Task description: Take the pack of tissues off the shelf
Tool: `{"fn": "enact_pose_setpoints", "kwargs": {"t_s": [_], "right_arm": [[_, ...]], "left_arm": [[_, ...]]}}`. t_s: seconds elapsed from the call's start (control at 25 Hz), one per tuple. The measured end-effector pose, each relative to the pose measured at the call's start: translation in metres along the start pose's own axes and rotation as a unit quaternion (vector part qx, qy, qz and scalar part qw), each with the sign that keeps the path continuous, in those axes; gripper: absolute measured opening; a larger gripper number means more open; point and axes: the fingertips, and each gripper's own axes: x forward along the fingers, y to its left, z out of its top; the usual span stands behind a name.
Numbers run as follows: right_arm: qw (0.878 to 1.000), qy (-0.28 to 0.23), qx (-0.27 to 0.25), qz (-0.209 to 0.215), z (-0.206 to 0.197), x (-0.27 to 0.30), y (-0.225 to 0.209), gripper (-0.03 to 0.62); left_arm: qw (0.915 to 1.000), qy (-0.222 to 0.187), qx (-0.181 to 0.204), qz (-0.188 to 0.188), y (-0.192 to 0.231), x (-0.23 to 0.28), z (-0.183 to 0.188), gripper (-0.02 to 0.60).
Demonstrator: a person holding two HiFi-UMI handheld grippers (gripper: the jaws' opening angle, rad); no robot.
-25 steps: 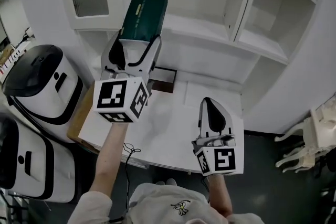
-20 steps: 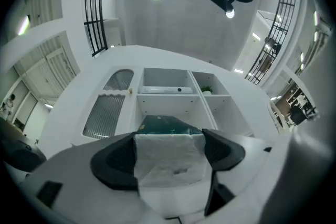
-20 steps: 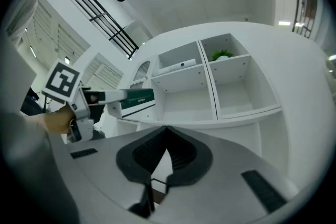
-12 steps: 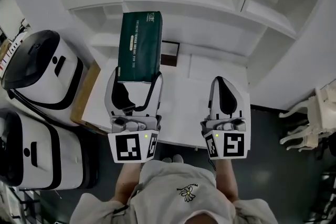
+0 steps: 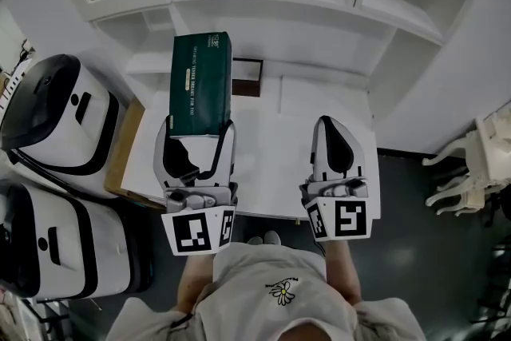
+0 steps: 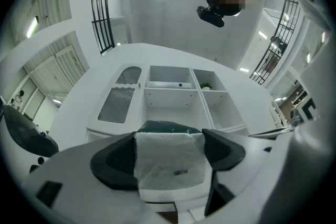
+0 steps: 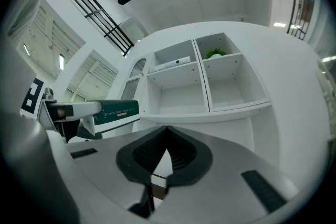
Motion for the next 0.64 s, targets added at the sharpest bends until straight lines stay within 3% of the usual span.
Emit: {"fn": "enact_pose_setpoints", "kwargs": {"t_s": [0.64], "right_arm": [[1.000, 0.010, 0.003, -0.013, -0.007, -0.001, -0.013, 0.003]], "left_arm": [[0.9999, 0.002, -0.008, -0.008, -0.008, 0.005, -0.006, 0.379]]}}
